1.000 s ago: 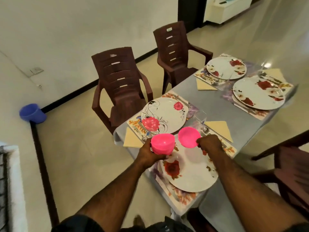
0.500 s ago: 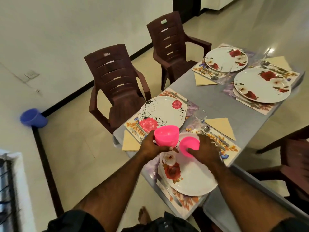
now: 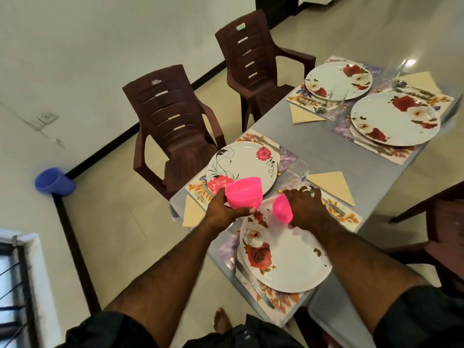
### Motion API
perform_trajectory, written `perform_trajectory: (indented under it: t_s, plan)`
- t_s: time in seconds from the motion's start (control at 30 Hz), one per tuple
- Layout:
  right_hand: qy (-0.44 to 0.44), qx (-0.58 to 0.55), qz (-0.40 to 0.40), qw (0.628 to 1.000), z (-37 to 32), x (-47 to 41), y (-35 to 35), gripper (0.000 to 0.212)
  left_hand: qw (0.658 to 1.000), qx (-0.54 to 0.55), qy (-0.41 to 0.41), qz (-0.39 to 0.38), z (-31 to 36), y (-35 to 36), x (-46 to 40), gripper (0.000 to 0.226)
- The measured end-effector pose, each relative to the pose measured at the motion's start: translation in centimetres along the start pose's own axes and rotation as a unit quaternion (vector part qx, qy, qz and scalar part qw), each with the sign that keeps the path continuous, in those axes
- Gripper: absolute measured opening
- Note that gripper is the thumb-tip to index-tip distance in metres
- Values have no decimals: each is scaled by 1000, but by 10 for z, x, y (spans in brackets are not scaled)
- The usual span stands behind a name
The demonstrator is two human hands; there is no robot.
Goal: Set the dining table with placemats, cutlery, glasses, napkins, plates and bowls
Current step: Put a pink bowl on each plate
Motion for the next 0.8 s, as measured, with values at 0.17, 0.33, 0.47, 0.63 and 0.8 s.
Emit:
perform_trajectory:
  t_s: [0.17,0.33,0.47,0.63,0.8]
  plan:
    - [-15,1,-4,1000,11,1,1,115,1000,1,5,2,7,-1,-1,103]
    - [-5,6,-1,1000,4,1,-7,110,1000,-7,9,-3,10,-2,-2,102]
    - [21,17,8,1000,6,6,-6,112,1000,-8,13,-8,11,-5,-2,106]
    - [53,-11,20,998,8,11,-4,123,999,-8,30,-16,16,-11,1,103]
    - [122,-186,179,958,-12,13,-46,84,998,-10,59,-14,24,-28,-1,104]
Point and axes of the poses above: each hand's wrist, its own x-axis away from the middle knuckle, its own y-axis out of the palm, z = x × y, the point moved 6 cm from there along -x, towards the middle knuckle, and after that the axes turned 6 degrees about -y, right-handed, at the moved point
